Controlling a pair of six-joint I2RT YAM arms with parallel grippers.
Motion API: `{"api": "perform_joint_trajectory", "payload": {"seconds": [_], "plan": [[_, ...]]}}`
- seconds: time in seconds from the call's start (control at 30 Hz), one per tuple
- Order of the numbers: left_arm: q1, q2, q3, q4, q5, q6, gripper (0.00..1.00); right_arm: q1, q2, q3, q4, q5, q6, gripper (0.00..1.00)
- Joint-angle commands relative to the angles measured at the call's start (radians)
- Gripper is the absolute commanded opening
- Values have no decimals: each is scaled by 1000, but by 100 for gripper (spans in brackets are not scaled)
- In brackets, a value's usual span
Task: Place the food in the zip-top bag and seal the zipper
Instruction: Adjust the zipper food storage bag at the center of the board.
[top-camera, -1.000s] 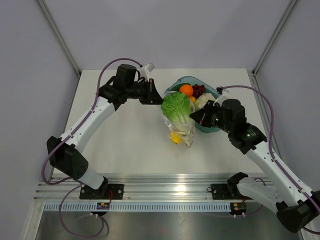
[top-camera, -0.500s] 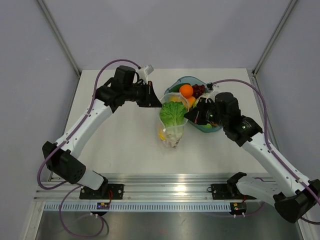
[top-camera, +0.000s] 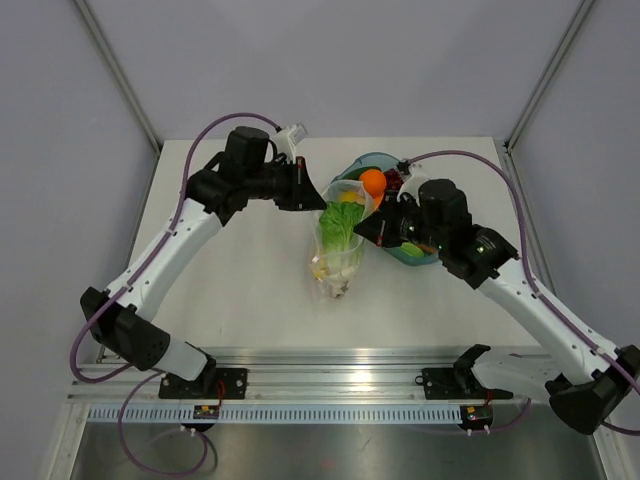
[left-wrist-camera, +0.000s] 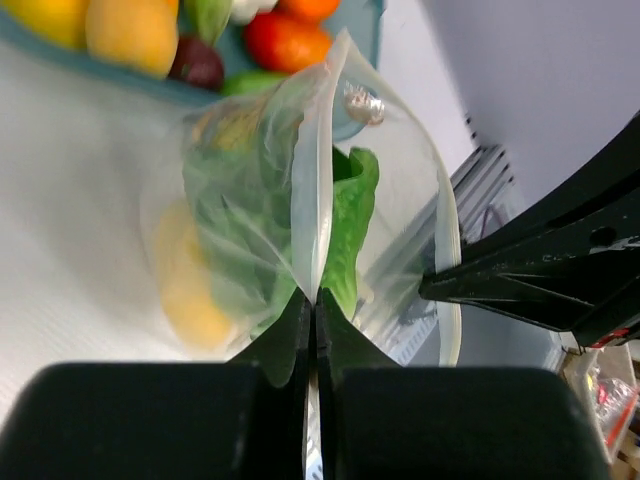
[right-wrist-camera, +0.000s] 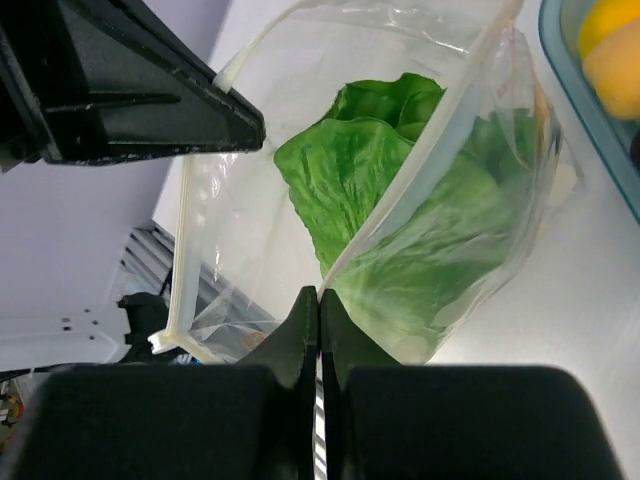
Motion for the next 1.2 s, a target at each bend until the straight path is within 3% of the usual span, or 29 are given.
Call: {"api": "perform_joint_trajectory", "payload": {"seconds": [0.0,0.13,0.23,0.63,0.7,0.73,0.83,0.87,1.17], "plan": [[-1,-82,34,58,-10,15,0,12,-83,3,70,37,-2,0],[0,8,-56,74,-39,12,0,12,-2,-160,121,64,35,0],[1,72,-59,60,-40,13,0,12,68,-192,125,58,54,0],[-1,8,-61,123,22,-20,0,12,-27,-116,-9,222,-3,0],[-1,-3,-69,132,28,-28,0,12,-39,-119,-20,232,-3,9],[-3,-4,-70,140,31,-31,0,12,-44,-117,-22,232,-2,20],[-3,-6,-79,155,49,-40,0,12,-68,-91,-34,238,-3,29],[-4,-6,-87,158,53,-42,0,15,-80,-82,-39,241,-6,37],[-9,-16,-115,200,80,-67,0,41,-56,33,-65,265,-34,45]]}}
